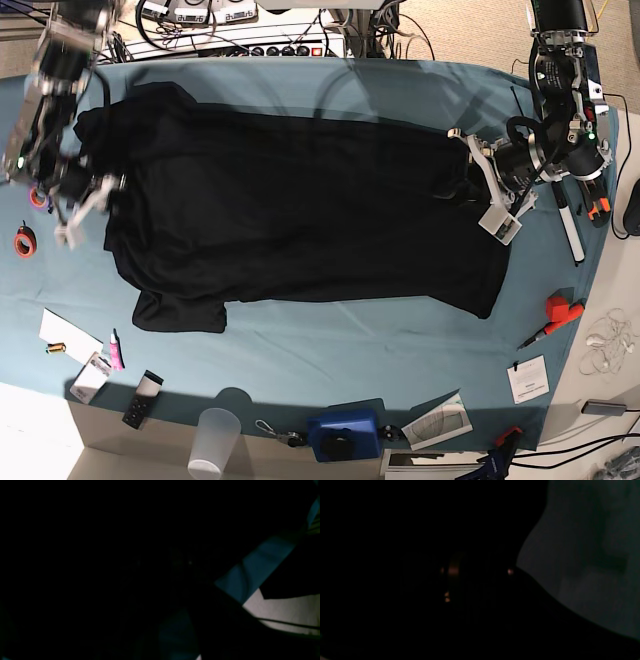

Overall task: Layout the t-shirt on the table in an organized manner, then fold the t-shirt properly
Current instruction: 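Move the right gripper along the shirt edge toward the sleeve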

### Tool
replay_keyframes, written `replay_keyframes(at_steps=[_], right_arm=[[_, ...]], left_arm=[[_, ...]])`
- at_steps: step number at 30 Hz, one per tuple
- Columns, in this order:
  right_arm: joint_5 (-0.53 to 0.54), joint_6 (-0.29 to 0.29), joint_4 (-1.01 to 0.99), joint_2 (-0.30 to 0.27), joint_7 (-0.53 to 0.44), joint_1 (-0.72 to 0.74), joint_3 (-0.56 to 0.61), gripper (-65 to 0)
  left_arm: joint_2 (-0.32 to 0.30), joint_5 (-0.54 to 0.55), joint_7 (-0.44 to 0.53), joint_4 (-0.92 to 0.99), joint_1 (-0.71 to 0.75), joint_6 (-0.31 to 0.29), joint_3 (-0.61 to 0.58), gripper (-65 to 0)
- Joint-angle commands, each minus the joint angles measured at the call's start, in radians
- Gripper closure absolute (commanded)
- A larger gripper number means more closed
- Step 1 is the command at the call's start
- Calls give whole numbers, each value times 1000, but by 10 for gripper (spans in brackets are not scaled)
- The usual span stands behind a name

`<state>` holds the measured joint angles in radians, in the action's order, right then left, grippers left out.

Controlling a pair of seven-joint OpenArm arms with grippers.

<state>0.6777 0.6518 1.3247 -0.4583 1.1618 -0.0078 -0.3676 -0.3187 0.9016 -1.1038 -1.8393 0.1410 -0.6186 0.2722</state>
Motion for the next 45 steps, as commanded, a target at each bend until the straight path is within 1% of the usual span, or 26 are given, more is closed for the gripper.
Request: replay_keyframes(at_steps=[1,3,5,8,11,13,16,19,20,22,24,26,29,31,34,35,37,38,42,45], right_arm=[[-45,10,33,6,102,-34,12,-205],[-46,8,120,6,60,-53,12,-205],[-46,-6,195,5,12,-50,12,-205],[-55,-46,274,-3,-75,-14,12,-205],[-124,-106,286,-4,-164,62,12,-205],[-164,-135,263,-4,-211,124,13,-204],[-186,-148,165,-4,-212,240,13,-204],[-194,-147,0,-4,-211,354,21,-204],[-203,-143,-61,-3,-212,391,31,-204],[-216,-112,-182,-4,-225,456,66,-204],[-243,-101,-288,-1,-264,509,121,-204],[-277,-109,-374,3,-311,551,192,-205],[-352,-169,-451,19,-362,593,290,-205],[-393,-209,-458,35,-367,598,331,-204],[-410,-214,-458,60,-348,595,362,-196],[-409,-214,-458,68,-314,595,365,-153],[-410,-215,-454,85,-233,595,366,-37],[-410,-215,-454,90,-204,596,366,0],[-410,-215,-434,90,-181,594,366,0],[-409,-215,-337,74,-148,580,366,0]], left_arm=[[-11,18,28,-17,-11,-1,6,-138],[-11,18,29,-17,-11,-1,6,-138],[-11,18,29,-17,-11,0,6,-138],[-11,18,28,-17,-11,0,6,-138],[-11,18,27,-17,-11,0,6,-138],[-11,18,28,-17,-11,0,6,-138],[-11,18,29,-17,-11,0,6,-138],[-11,18,31,-17,-11,0,6,-138],[-11,18,31,-17,-11,0,6,-138],[-11,18,31,-17,-11,0,6,-138],[-11,18,31,-17,-11,-1,6,-138],[-11,18,32,-17,-11,0,6,-138],[-11,18,32,-17,-11,0,6,-138],[-10,18,32,-17,-11,0,6,-138],[-11,18,31,-17,-11,0,6,-138],[-11,18,31,-17,-11,0,6,-138],[-11,18,31,-17,-11,0,6,-138],[-11,18,31,-17,-11,0,6,-138],[-11,18,31,-17,-11,0,6,-138],[-11,18,32,-17,-11,0,6,-138]])
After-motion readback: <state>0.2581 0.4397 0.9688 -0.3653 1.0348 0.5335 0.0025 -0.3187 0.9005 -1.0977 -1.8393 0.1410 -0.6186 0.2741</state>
